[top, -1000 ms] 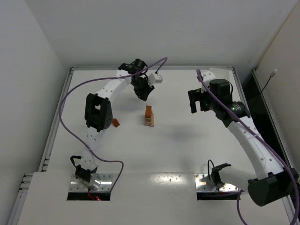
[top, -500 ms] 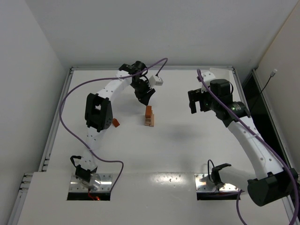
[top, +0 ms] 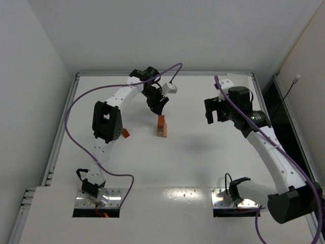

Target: Build the wood block tower

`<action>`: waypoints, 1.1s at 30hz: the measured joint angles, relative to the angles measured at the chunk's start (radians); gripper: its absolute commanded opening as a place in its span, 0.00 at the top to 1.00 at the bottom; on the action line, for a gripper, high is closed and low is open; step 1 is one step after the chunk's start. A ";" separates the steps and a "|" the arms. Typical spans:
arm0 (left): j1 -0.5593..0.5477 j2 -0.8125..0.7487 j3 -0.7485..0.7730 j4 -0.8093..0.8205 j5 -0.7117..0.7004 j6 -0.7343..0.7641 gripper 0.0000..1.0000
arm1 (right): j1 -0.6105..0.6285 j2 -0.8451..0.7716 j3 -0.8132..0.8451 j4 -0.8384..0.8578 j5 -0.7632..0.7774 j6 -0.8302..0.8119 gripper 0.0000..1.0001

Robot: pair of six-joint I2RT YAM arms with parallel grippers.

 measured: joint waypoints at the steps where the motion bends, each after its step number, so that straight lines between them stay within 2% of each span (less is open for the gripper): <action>1: 0.000 0.000 0.000 0.000 0.002 0.000 0.60 | 0.000 0.000 -0.001 0.000 -0.002 0.000 0.09; 17: -0.001 0.000 -0.034 -0.003 0.025 -0.008 0.56 | -0.019 0.000 -0.013 0.000 -0.034 0.012 0.10; 18: -0.001 0.000 -0.039 0.005 0.026 -0.013 0.59 | -0.019 0.000 -0.014 0.000 -0.035 0.014 0.10; 19: -0.001 -0.002 -0.047 0.017 0.026 -0.025 0.72 | -0.019 0.000 -0.016 0.001 -0.035 0.016 0.10; 22: 0.006 -0.019 -0.100 0.076 0.027 -0.081 0.91 | -0.024 0.000 -0.025 0.000 -0.040 0.022 0.10; 23: 0.008 -0.023 -0.116 0.100 0.026 -0.109 0.94 | -0.026 0.000 -0.027 0.000 -0.042 0.023 0.10; 26: 0.026 -0.045 -0.163 0.199 -0.008 -0.209 1.00 | -0.027 -0.001 -0.033 0.000 -0.048 0.026 0.10; 33: 0.119 -0.220 -0.383 0.412 -0.180 -0.423 1.00 | -0.028 -0.004 -0.050 0.000 -0.050 0.027 0.10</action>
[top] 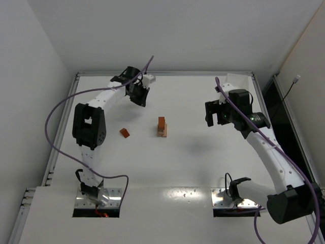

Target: Build the wood block tower

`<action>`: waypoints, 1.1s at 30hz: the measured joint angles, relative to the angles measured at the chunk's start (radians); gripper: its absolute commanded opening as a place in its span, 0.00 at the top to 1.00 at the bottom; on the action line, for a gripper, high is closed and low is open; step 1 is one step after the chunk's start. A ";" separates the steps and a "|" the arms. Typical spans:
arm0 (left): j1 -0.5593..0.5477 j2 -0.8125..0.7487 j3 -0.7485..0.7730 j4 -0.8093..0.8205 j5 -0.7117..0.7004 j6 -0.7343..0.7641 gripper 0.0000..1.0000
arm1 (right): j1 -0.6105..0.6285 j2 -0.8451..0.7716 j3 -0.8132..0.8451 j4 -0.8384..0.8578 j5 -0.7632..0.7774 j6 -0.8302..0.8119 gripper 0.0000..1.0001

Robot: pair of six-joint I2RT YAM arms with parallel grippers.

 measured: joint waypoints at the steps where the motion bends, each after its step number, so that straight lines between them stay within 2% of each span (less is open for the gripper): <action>1: 0.007 -0.042 -0.050 0.023 -0.027 -0.021 1.00 | 0.000 -0.001 -0.001 0.001 0.001 0.000 0.10; 4: -0.003 -0.170 -0.200 0.043 -0.106 -0.089 1.00 | 0.000 -0.002 -0.001 0.001 0.002 0.002 0.10; 8: -0.078 -0.281 -0.321 0.036 -0.195 -0.185 1.00 | 0.000 -0.002 -0.002 0.001 0.001 0.006 0.10; 14: -0.191 -0.283 -0.333 0.003 -0.293 -0.349 1.00 | 0.000 0.000 -0.002 0.002 0.000 0.018 0.10; 20: -0.206 -0.278 -0.377 0.004 -0.353 -0.446 1.00 | 0.000 0.008 -0.002 0.002 0.000 0.021 0.10; 24: -0.206 -0.264 -0.406 0.005 -0.331 -0.484 1.00 | 0.000 0.009 -0.002 0.002 0.000 0.021 0.10; 33: -0.201 -0.238 -0.455 0.051 -0.167 -0.571 1.00 | 0.000 0.008 -0.002 0.003 0.000 0.021 0.10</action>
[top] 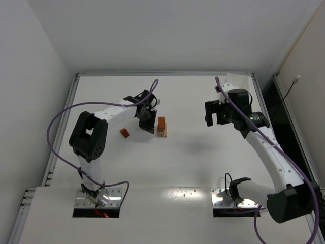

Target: Build the wood block tower

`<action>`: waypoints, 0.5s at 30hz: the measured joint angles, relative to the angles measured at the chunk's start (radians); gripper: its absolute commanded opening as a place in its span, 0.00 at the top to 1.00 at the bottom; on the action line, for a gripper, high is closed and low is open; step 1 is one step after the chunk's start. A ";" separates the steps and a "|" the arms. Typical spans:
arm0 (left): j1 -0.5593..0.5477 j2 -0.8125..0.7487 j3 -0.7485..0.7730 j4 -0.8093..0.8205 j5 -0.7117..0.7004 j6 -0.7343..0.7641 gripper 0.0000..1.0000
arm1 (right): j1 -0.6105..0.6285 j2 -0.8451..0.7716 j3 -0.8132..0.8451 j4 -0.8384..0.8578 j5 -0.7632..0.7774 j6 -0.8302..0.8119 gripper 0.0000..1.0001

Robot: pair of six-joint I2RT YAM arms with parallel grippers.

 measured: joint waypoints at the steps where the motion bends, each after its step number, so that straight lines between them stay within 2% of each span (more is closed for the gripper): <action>1: 0.002 0.003 -0.002 0.008 0.016 -0.011 1.00 | 0.000 0.000 0.000 0.000 0.000 0.000 0.10; 5: 0.031 0.010 -0.014 0.056 0.080 -0.056 1.00 | 0.000 0.000 0.000 0.000 0.000 0.003 0.10; 15: 0.095 0.010 -0.015 0.126 0.136 -0.100 0.98 | -0.011 0.000 0.000 0.000 -0.008 0.005 0.10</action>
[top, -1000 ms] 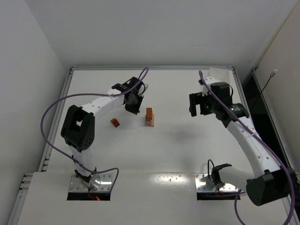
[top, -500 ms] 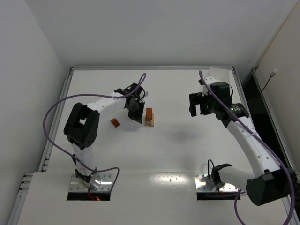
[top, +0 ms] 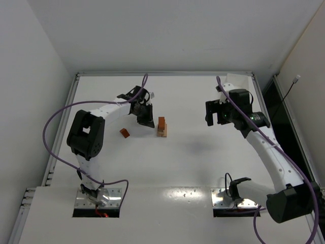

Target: Build the wood block tower

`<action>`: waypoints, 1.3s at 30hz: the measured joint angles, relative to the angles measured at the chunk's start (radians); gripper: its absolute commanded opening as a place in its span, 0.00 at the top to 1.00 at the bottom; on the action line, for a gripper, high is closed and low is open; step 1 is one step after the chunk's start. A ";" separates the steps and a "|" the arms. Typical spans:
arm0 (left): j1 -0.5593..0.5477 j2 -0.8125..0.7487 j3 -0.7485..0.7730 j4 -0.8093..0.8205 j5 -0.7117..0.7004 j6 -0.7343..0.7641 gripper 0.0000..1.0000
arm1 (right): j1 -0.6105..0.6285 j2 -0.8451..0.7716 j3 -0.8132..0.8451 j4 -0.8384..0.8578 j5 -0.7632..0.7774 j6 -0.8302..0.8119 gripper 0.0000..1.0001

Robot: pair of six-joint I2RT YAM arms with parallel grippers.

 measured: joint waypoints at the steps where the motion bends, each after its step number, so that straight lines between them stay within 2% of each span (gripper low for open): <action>1: 0.000 0.000 0.000 0.003 0.011 -0.001 0.98 | 0.000 0.000 0.000 0.000 0.000 0.000 0.10; 6: 0.000 0.002 0.000 0.012 0.058 -0.002 0.87 | 0.000 0.000 0.000 0.000 -0.004 0.000 0.10; 26: 0.000 0.017 -0.011 0.029 0.119 -0.002 0.81 | -0.008 0.000 0.000 0.000 -0.015 0.003 0.10; 27: 0.000 0.018 -0.011 0.029 0.118 -0.002 0.85 | -0.008 0.000 0.000 0.000 -0.015 0.003 0.10; 28: 0.000 0.019 -0.011 0.029 0.116 -0.003 0.94 | -0.008 0.000 0.000 0.001 -0.015 0.003 0.10; 30: 0.001 0.018 -0.011 0.028 0.096 -0.008 1.00 | -0.008 0.000 0.000 0.001 -0.017 0.003 0.10; 33: 0.009 0.014 -0.014 0.020 0.039 -0.010 1.00 | -0.008 0.000 0.000 0.001 -0.018 0.003 0.10; 36: 0.025 -0.020 -0.035 0.004 -0.031 -0.007 1.00 | -0.008 0.000 -0.003 0.006 -0.021 0.010 0.14; 37: 0.029 -0.038 -0.044 -0.002 -0.053 -0.005 1.00 | -0.008 0.000 -0.006 0.008 -0.025 0.014 0.17; 39: 0.034 -0.077 -0.057 -0.015 -0.093 0.002 1.00 | -0.004 0.000 -0.014 0.010 -0.035 0.017 0.29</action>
